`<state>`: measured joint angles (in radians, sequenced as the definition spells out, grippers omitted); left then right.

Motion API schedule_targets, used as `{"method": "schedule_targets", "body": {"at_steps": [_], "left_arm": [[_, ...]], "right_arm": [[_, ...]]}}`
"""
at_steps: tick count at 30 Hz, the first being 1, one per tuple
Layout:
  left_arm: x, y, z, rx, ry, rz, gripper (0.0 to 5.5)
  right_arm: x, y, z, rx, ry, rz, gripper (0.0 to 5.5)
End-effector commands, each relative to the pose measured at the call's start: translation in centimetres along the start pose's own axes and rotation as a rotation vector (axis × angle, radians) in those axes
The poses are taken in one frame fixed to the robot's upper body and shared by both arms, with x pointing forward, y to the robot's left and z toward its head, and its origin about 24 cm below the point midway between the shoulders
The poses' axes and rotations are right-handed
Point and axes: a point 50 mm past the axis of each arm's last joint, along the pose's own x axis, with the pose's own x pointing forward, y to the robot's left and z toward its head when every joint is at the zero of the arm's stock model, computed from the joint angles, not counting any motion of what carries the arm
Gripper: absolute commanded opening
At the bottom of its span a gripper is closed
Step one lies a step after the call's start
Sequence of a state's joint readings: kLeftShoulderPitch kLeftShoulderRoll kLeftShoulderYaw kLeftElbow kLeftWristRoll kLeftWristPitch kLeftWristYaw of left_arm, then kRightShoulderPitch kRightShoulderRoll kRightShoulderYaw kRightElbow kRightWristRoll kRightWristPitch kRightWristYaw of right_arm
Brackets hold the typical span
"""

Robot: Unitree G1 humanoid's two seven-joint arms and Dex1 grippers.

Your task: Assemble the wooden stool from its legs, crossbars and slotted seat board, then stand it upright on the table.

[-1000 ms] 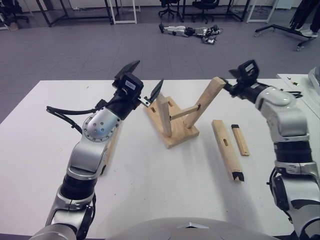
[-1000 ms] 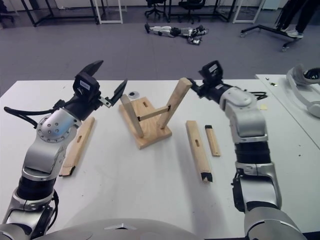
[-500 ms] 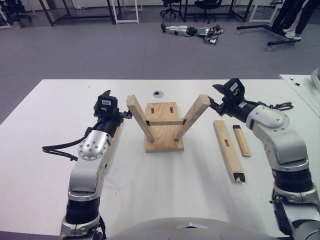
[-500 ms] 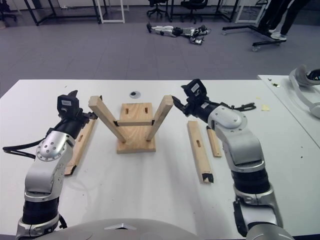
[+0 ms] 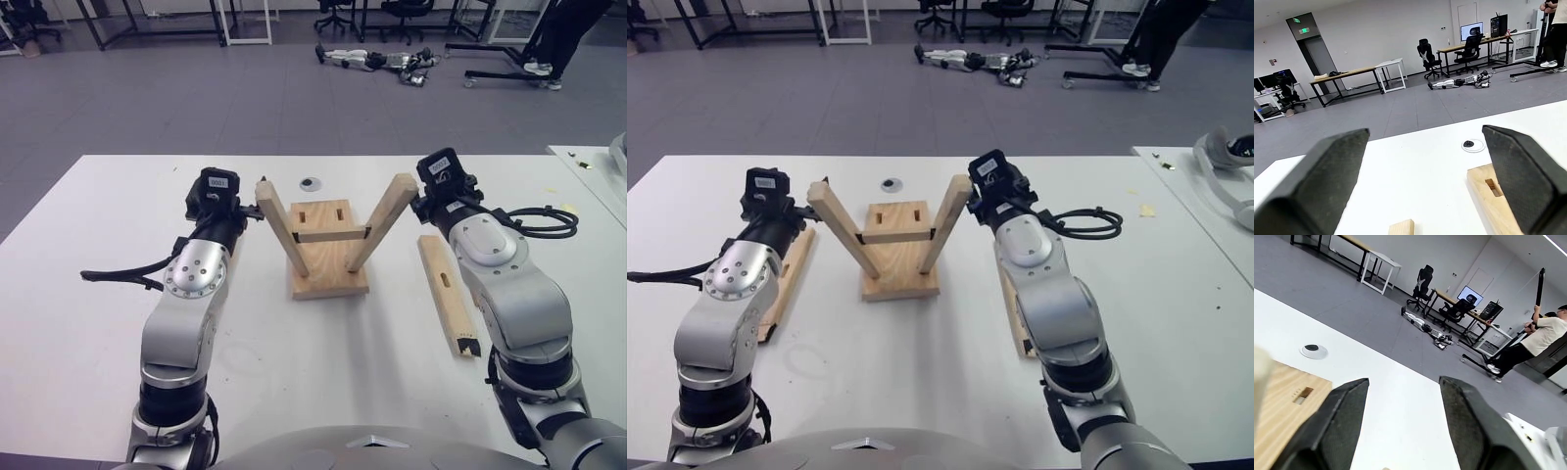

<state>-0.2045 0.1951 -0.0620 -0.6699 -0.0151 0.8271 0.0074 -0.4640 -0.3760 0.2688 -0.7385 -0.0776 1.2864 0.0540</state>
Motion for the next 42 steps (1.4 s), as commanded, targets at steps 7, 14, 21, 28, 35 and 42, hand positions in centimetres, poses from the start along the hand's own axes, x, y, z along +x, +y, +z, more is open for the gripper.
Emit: {"method": "schedule_targets", "body": {"at_steps": [7,14,21,28,35,42], "left_arm": [[-1.4,0.2,-0.7,-0.017,0.004,-0.149,4.26],[0.7,2.6,0.3,-0.092,-0.103,-0.066,4.26],[1.7,2.8,-0.1,-0.154,-0.134,-0.057,4.26],[1.9,2.4,-0.4,-0.171,-0.140,-0.051,4.26],[1.8,1.9,-0.7,-0.161,-0.122,-0.093,4.26],[0.6,1.4,-1.9,-0.160,-0.067,-0.248,4.26]], "right_arm": [[-1.7,-5.7,0.0,-0.085,-0.113,-0.264,2.66],[-2.0,-3.3,9.4,0.086,-0.649,-0.097,2.66],[0.4,7.2,-1.2,0.208,-0.014,0.459,2.66],[0.5,8.9,-5.1,0.160,0.151,0.556,2.66],[-1.1,-2.8,9.5,0.143,-0.633,0.245,2.66],[3.3,-8.2,0.4,-0.039,-0.262,0.306,2.66]]}}
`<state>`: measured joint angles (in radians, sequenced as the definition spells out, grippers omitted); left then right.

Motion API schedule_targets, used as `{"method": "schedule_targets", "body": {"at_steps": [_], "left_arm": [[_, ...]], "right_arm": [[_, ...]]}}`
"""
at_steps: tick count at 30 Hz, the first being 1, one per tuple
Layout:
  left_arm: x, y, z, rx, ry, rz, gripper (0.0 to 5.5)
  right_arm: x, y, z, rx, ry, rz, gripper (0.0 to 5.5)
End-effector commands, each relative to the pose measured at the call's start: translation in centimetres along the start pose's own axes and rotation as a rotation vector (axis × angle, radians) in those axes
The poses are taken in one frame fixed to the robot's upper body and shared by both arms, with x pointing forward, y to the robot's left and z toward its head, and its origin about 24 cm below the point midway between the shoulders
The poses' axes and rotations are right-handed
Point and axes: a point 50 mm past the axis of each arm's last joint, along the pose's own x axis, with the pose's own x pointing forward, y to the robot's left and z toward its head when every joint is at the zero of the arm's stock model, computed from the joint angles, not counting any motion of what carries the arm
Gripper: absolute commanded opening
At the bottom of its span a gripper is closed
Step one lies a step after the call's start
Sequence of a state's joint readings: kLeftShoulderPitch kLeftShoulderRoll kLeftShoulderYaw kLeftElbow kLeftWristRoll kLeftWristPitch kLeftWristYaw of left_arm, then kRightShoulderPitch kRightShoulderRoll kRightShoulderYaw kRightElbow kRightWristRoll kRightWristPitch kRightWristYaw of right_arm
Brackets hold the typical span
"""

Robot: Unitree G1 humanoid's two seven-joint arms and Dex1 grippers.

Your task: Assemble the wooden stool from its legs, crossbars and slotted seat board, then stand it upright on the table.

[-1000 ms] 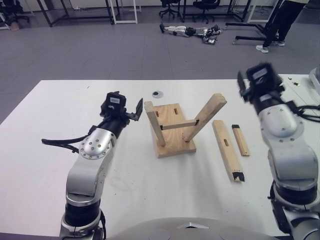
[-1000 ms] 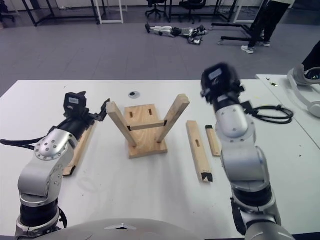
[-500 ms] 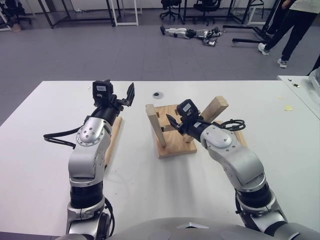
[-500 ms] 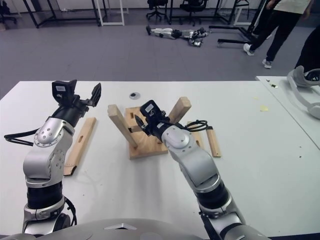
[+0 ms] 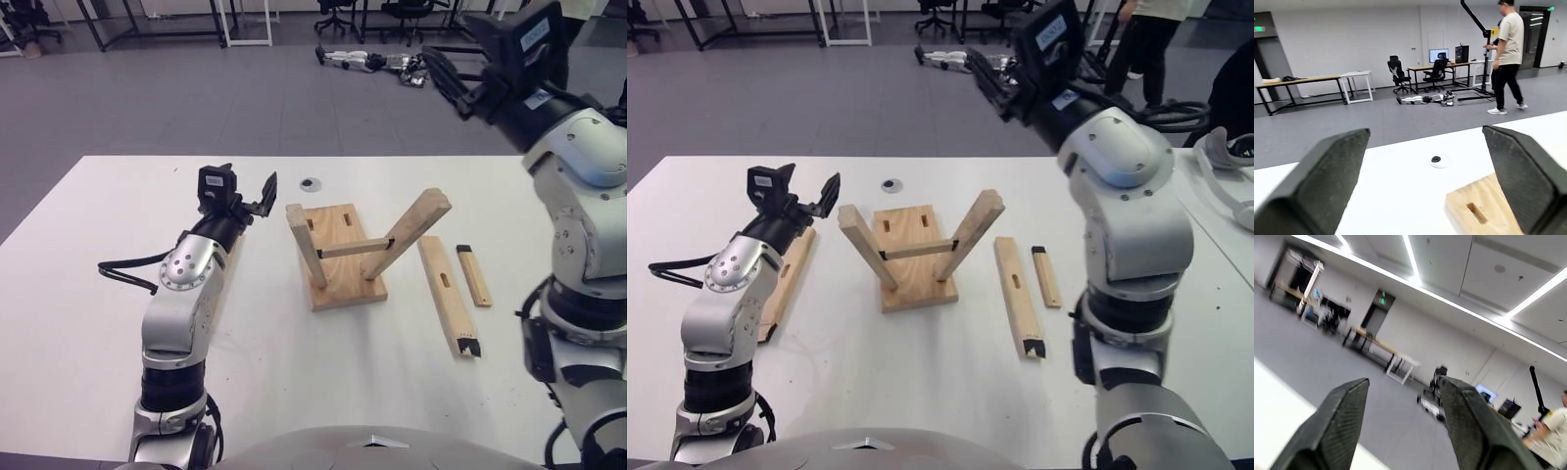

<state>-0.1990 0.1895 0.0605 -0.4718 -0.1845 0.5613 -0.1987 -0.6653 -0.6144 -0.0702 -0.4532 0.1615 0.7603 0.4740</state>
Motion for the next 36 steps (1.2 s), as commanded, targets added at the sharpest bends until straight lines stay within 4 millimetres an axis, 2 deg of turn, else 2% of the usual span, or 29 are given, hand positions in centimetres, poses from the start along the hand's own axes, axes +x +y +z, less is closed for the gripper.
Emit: {"method": "schedule_targets", "body": {"at_steps": [1,3,5,8,12,14,15,17,18,20,21,22,23,25,27,28,30,32,35,36], "left_arm": [[-1.3,0.7,-0.4,0.001,0.036,-0.082,4.26],[-2.0,1.9,-0.9,0.038,0.068,-0.073,4.26],[-2.1,3.1,-1.2,0.055,0.072,-0.025,4.26],[-3.2,5.5,-2.0,0.121,0.106,0.034,4.26],[-5.8,6.8,-2.2,0.250,0.191,-0.166,4.26],[-7.2,8.1,-2.5,0.332,0.292,-0.259,4.26],[-7.8,8.5,-2.6,0.359,0.341,-0.298,4.26],[-8.7,8.1,-2.5,0.392,0.413,-0.427,4.26],[-9.2,7.2,-2.4,0.391,0.455,-0.532,4.26],[-10.1,5.3,-2.5,0.375,0.534,-0.726,4.26],[-10.5,4.2,-2.7,0.363,0.582,-0.840,4.26],[-10.5,3.4,-3.2,0.373,0.613,-0.925,4.26],[-10.2,3.1,-4.0,0.412,0.646,-0.966,4.26],[-9.1,3.1,-5.9,0.515,0.679,-0.974,4.26],[-7.7,2.3,-7.5,0.535,0.660,-0.965,4.26],[-6.9,1.4,-8.2,0.491,0.623,-0.963,4.26],[-4.9,-0.7,-9.1,0.404,0.517,-0.942,4.26],[-2.7,-1.8,-9.5,0.364,0.439,-0.903,4.26],[1.2,-1.6,-9.7,0.369,0.372,-0.824,4.26],[3.1,-1.1,-9.6,0.366,0.351,-0.767,4.26]], "right_arm": [[0.4,1.1,-7.2,0.090,0.181,0.174,2.66],[0.6,2.4,-9.6,0.124,0.202,0.275,2.66],[0.4,4.4,-10.6,0.139,0.182,0.410,2.66],[-2.1,7.2,-8.6,0.180,0.104,0.704,2.66],[-6.0,9.8,-4.8,0.238,0.050,0.967,2.66],[-6.3,11.1,-3.4,0.225,0.014,0.968,2.66],[-6.0,11.0,-3.1,0.245,-0.006,0.924,2.66],[-4.4,8.9,-4.8,0.249,0.053,0.709,2.66],[-3.5,7.0,-7.3,0.198,0.163,0.567,2.66],[-2.8,4.5,-12.1,0.077,0.367,0.403,2.66],[-2.7,3.9,-14.8,0.047,0.460,0.368,2.66],[-2.9,4.3,-17.0,0.038,0.521,0.386,2.66],[-2.8,4.9,-18.9,0.049,0.566,0.404,2.66],[-2.6,6.5,-21.0,0.075,0.591,0.463,2.66],[-2.6,7.9,-22.4,0.081,0.604,0.540,2.66],[-2.7,8.5,-22.8,0.066,0.599,0.589,2.66],[-3.0,9.1,-22.8,0.060,0.557,0.672,2.66],[-3.4,9.3,-22.5,0.034,0.520,0.757,2.66],[-4.7,10.1,-21.0,0.044,0.462,0.902,2.66],[-5.5,10.3,-20.2,0.056,0.443,0.949,2.66]]}}
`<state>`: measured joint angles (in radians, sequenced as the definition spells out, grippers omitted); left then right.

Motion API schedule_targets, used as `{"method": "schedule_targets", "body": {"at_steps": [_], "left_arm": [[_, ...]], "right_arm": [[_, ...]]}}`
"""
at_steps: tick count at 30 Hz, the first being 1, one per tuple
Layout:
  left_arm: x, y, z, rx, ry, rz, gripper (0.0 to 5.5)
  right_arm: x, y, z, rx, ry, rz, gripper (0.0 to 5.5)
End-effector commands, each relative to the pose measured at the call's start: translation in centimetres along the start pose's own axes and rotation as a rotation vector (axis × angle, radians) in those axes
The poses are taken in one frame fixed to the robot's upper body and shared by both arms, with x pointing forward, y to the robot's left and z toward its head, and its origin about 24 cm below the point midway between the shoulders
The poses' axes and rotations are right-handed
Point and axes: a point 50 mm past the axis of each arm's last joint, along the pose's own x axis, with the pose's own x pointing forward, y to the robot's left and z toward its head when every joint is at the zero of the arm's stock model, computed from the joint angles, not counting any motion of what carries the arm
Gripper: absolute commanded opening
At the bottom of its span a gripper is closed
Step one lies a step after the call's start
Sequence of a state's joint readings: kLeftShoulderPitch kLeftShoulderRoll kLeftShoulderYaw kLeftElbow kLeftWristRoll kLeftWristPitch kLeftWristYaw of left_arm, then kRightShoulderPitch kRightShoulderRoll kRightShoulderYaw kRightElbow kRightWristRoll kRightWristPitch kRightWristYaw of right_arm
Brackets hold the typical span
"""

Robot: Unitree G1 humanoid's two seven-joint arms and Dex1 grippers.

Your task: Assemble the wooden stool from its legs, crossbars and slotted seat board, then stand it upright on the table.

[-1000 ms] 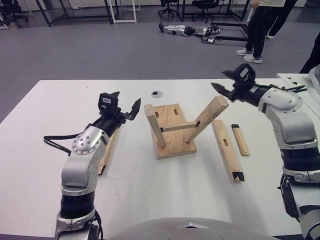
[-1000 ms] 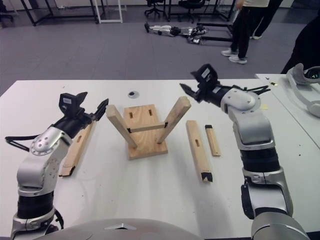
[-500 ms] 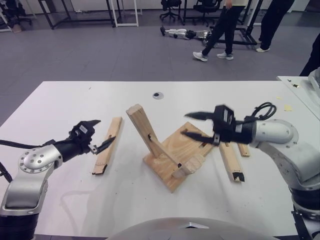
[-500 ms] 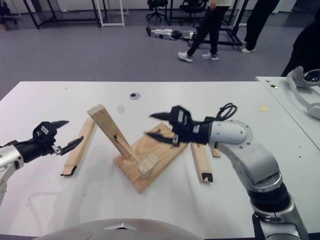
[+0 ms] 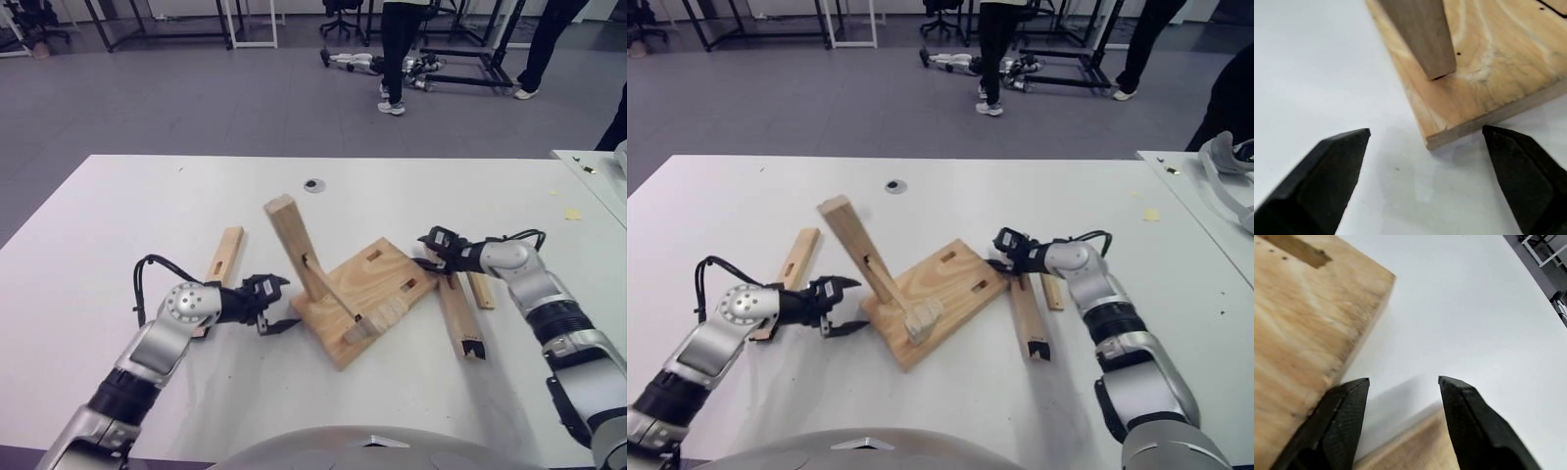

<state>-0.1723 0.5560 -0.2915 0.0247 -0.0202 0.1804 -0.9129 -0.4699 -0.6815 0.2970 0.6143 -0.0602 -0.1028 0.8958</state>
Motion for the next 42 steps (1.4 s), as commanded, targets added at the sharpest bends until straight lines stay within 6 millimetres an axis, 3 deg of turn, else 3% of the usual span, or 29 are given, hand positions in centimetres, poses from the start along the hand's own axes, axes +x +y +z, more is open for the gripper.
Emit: {"method": "schedule_targets", "body": {"at_steps": [1,3,5,7,9,12,15,18,20,24,28,31,34,36,38,42], "left_arm": [[3.6,6.6,3.0,0.045,-0.103,0.216,4.26],[4.4,10.1,4.1,0.045,-0.091,0.356,4.26],[3.8,12.3,4.8,0.048,-0.079,0.485,4.26],[2.2,13.6,5.0,0.050,-0.125,0.549,4.26],[-0.4,14.0,3.9,0.077,-0.165,0.574,4.26],[-4.7,12.9,0.6,0.140,-0.137,0.562,4.26],[-7.2,8.9,-1.9,0.162,-0.062,0.436,4.26],[-6.0,3.6,-1.5,0.149,-0.047,0.174,4.26],[-3.4,2.1,-1.2,0.159,-0.042,0.091,4.26],[1.5,3.8,-0.5,0.250,0.011,0.159,4.26],[4.3,5.5,1.2,0.277,-0.049,0.262,4.26],[3.7,5.7,2.1,0.285,-0.124,0.302,4.26],[-0.1,5.2,1.0,0.271,-0.121,0.369,4.26],[-2.1,4.2,0.2,0.246,-0.097,0.406,4.26],[-2.7,3.0,-0.1,0.200,-0.092,0.416,4.26],[-2.1,1.9,0.8,0.163,-0.114,0.408,4.26]], "right_arm": [[-0.6,5.1,2.7,-0.044,-0.152,0.313,2.66],[-2.5,6.3,4.6,-0.047,-0.217,0.369,2.66],[-4.5,6.2,6.1,-0.061,-0.248,0.345,2.66],[-6.7,4.8,7.0,-0.035,-0.257,0.251,2.66],[-8.3,2.6,7.1,-0.009,-0.238,0.100,2.66],[-6.9,0.6,6.0,0.014,-0.193,-0.087,2.66],[-2.4,1.3,4.0,0.044,-0.156,-0.103,2.66],[1.2,1.8,2.6,0.050,-0.125,-0.113,2.66],[2.8,2.6,2.0,0.031,-0.089,-0.052,2.66],[1.9,5.1,2.3,0.044,-0.145,0.147,2.66],[0.1,6.5,3.0,0.055,-0.186,0.123,2.66],[-0.9,3.6,3.3,0.051,-0.181,-0.250,2.66],[-5.2,1.3,3.2,0.233,-0.228,-0.647,2.66],[-7.1,2.3,0.4,0.449,-0.174,-0.726,2.66],[-7.5,3.9,-2.4,0.653,-0.137,-0.734,2.66],[-6.5,4.8,-3.5,0.789,-0.112,-0.722,2.66]]}}
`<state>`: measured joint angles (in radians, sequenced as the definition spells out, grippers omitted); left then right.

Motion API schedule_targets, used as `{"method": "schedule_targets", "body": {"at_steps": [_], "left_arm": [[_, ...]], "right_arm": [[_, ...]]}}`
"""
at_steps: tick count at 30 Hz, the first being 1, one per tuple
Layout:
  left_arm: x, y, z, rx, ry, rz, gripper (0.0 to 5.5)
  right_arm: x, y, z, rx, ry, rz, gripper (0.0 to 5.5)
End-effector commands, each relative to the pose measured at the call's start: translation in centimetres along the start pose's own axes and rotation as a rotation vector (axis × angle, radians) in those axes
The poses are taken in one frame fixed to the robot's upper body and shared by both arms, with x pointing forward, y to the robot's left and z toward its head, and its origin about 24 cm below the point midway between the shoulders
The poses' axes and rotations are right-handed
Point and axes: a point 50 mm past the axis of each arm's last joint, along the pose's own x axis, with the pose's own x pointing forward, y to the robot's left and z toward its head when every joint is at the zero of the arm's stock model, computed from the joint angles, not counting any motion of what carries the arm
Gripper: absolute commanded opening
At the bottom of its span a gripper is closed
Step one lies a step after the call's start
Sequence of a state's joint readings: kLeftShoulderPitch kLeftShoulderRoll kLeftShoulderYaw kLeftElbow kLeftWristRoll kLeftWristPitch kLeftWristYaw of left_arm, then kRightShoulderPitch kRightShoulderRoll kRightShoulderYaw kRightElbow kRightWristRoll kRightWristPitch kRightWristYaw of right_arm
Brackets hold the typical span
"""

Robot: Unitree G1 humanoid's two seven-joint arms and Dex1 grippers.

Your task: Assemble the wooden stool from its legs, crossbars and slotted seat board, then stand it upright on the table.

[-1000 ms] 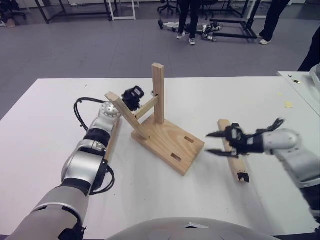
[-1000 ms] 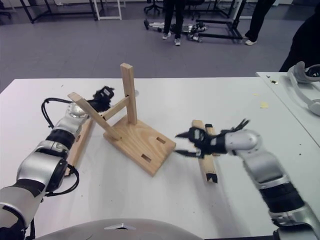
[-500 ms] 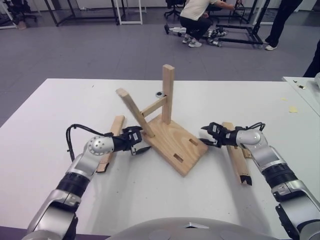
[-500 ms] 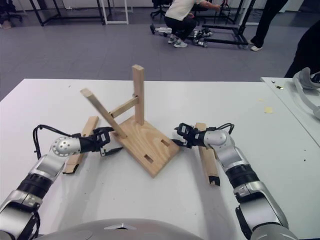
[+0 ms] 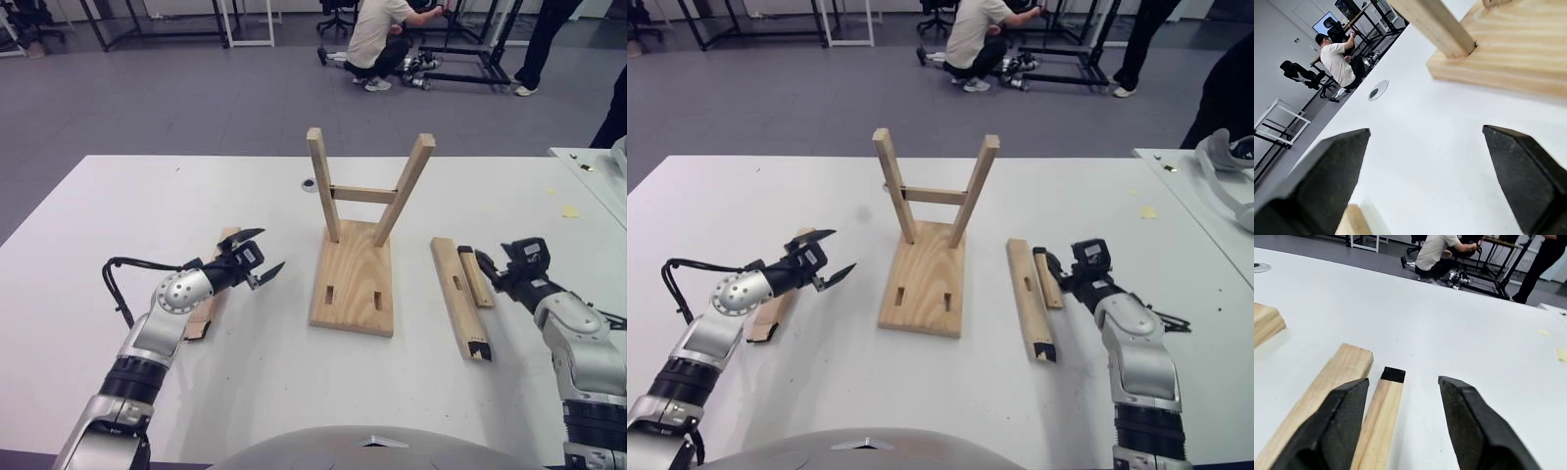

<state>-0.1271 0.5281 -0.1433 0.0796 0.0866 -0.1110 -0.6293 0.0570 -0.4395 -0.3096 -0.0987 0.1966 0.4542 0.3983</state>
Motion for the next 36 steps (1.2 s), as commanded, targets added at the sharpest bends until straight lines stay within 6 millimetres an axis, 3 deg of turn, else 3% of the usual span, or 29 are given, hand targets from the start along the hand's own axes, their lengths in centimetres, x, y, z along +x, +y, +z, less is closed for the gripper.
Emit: {"method": "schedule_targets", "body": {"at_steps": [1,9,13,15,20,23,26,28,29,32,34,36], "left_arm": [[0.3,-0.8,1.0,-0.019,-0.013,-0.011,4.26],[0.5,-1.1,1.5,-0.021,-0.004,-0.033,4.26],[0.5,-1.0,1.7,-0.010,-0.004,-0.029,4.26],[0.6,-0.6,2.3,-0.020,-0.025,-0.012,4.26],[1.0,-0.3,5.3,-0.221,-0.173,0.035,4.26],[1.6,0.0,8.1,-0.301,-0.282,0.035,4.26],[1.8,1.4,12.3,-0.328,-0.442,0.016,4.26],[1.6,2.8,16.0,-0.285,-0.571,-0.051,4.26],[1.0,4.1,18.1,-0.239,-0.632,-0.125,4.26],[-0.9,8.3,22.0,-0.114,-0.689,-0.347,4.26],[-1.5,11.2,23.9,-0.093,-0.688,-0.426,4.26],[-1.4,12.3,25.3,-0.021,-0.654,-0.484,4.26]], "right_arm": [[0.4,0.3,-1.0,0.056,0.055,-0.021,2.66],[0.1,2.9,-3.7,0.075,0.205,0.085,2.66],[-0.1,3.1,-5.1,0.133,0.285,0.029,2.66],[-0.2,3.1,-5.7,0.196,0.307,-0.004,2.33],[-0.4,2.6,-6.3,0.223,0.323,-0.046,1.43],[0.2,2.2,-5.1,0.144,0.250,-0.067,1.31],[0.9,0.3,0.2,0.043,-0.009,-0.136,1.31],[0.1,-1.5,6.0,-0.229,-0.192,-0.132,1.31],[-0.8,-1.6,9.9,-0.457,-0.290,-0.066,1.31],[-2.6,1.3,18.6,-1.127,-0.468,0.188,1.31],[-3.1,3.7,21.4,-1.421,-0.537,0.354,1.31],[-3.2,5.8,22.9,-1.620,-0.588,0.493,1.31]]}}
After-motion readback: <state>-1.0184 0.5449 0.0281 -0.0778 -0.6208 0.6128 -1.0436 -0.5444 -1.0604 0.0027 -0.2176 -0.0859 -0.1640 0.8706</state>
